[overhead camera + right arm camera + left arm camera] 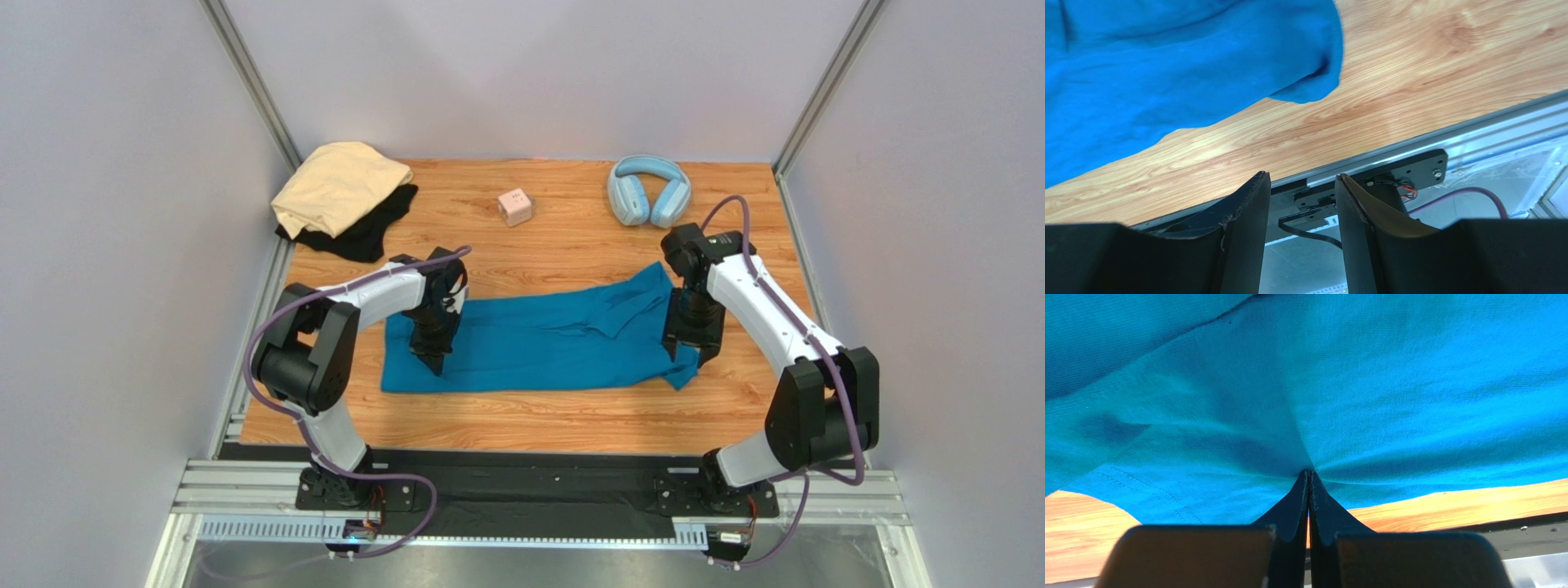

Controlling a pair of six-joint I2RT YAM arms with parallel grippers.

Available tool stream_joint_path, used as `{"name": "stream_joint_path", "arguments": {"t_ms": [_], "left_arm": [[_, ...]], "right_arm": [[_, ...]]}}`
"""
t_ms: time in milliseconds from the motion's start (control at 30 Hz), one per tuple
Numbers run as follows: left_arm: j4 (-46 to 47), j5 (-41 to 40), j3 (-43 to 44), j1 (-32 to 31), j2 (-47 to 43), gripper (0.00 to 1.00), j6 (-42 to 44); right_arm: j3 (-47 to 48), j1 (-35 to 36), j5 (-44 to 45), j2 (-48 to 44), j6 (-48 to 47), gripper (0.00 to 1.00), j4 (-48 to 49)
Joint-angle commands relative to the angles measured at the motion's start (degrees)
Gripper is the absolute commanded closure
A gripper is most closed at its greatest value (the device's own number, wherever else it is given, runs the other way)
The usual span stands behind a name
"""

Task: Fold and stack the t-shirts

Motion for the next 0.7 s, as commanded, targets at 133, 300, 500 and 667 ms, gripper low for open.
{"name": "stream_joint_path", "arguments": {"t_ms": [133, 300, 500, 667], "left_arm": [[1.29, 0.85, 0.09, 0.30, 0.21, 1.00, 1.36], [1.11, 1.03, -0.17, 0.30, -0.05, 1.00, 1.53], [1.02, 0.85, -0.26, 0.21, -0.05, 1.00, 1.45], [0.93, 0.59, -0.44, 0.30, -0.05, 1.00, 1.45]], "right_arm": [[-4.54, 3.08, -6.53, 6.84, 2.04, 0.53, 3.83], [-3.06, 3.08, -1.98, 12.38, 0.63, 0.53, 3.94], [0.46, 3.08, 1.02, 19.06, -1.39, 0.53, 2.26], [1.34, 2.46, 2.35, 21.88, -2.53, 0.53, 1.91]]}}
